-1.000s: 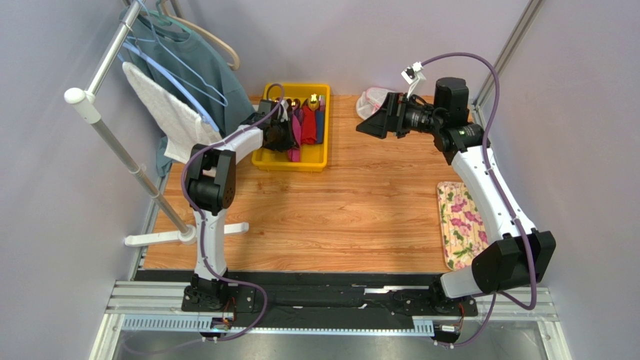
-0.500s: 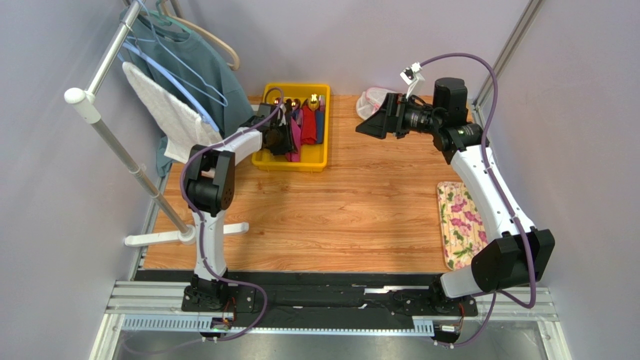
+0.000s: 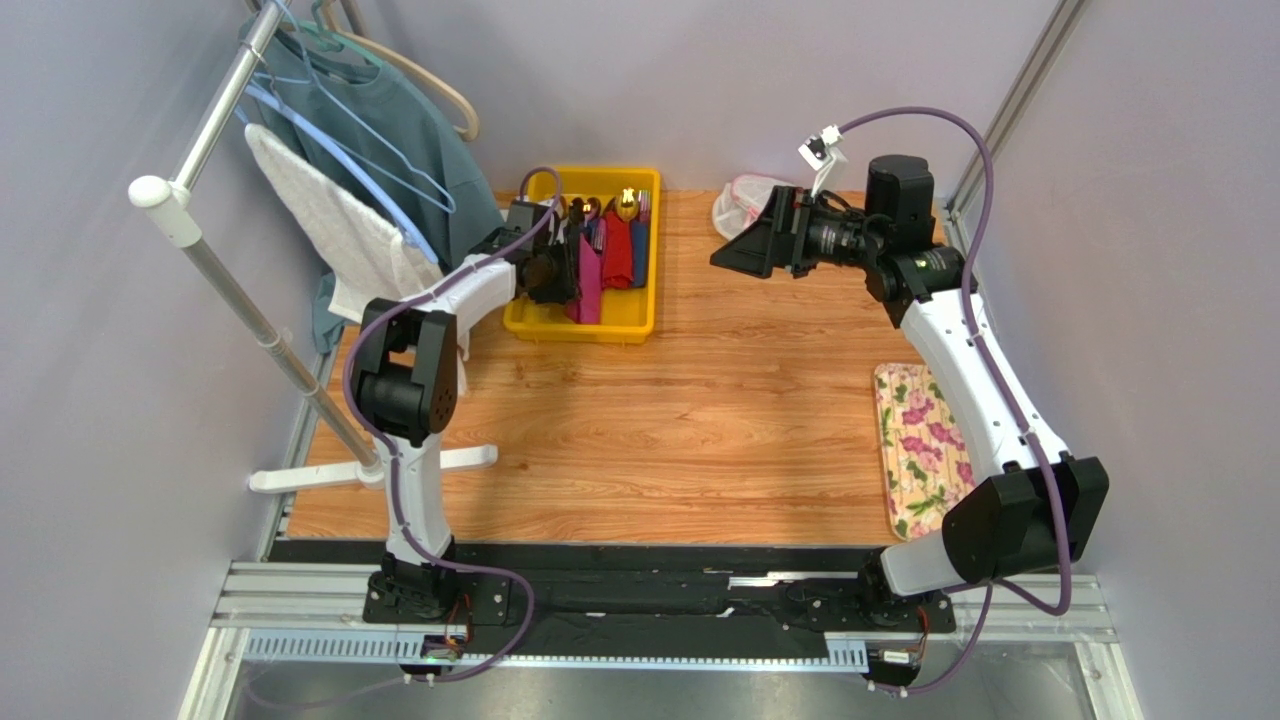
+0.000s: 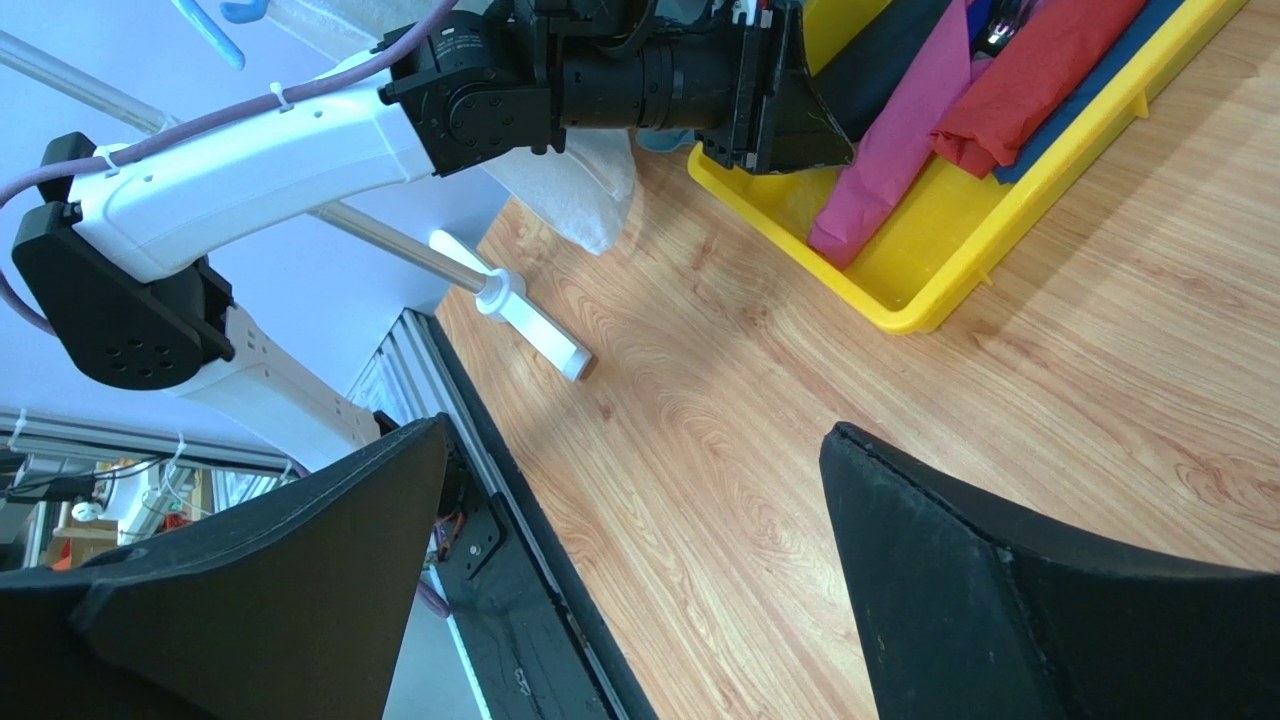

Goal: Place the utensils on the paper napkin and roll it up

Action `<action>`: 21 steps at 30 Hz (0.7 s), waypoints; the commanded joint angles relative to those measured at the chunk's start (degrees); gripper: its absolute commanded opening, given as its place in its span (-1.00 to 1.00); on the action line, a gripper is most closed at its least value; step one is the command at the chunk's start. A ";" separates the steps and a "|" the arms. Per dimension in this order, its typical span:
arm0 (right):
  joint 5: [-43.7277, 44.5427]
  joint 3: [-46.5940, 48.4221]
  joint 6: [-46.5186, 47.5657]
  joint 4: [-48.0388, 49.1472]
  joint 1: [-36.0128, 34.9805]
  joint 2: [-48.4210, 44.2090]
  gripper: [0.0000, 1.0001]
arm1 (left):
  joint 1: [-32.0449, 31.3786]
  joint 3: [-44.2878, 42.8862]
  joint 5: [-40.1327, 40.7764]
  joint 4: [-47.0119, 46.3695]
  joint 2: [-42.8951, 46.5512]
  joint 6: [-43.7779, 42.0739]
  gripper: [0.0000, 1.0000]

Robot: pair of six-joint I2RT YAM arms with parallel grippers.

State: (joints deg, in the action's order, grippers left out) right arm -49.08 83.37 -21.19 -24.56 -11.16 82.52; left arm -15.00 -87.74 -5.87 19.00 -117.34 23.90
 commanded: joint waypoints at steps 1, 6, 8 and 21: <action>-1.37 2.23 -0.61 1.97 0.17 0.18 1.00 | 0.15 0.38 -0.19 -1.51 2.82 -1.84 -0.28; -1.46 1.88 -0.69 1.97 0.17 0.01 1.00 | -1.08 1.61 -2.48 -4.41 4.83 -2.81 -0.32; -1.46 1.88 -0.78 2.06 0.08 -0.08 1.00 | -1.60 1.18 -2.13 -4.50 4.93 -2.98 -0.33; -1.72 2.06 -0.34 1.27 0.08 0.01 1.00 | -1.52 -1.90 1.65 -0.81 -0.08 -3.33 -0.67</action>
State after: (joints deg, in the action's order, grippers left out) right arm -49.87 83.40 -21.37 -24.56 -11.16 82.63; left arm -16.53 -86.96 -6.13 17.50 -116.42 22.09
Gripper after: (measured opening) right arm 0.998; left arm 0.196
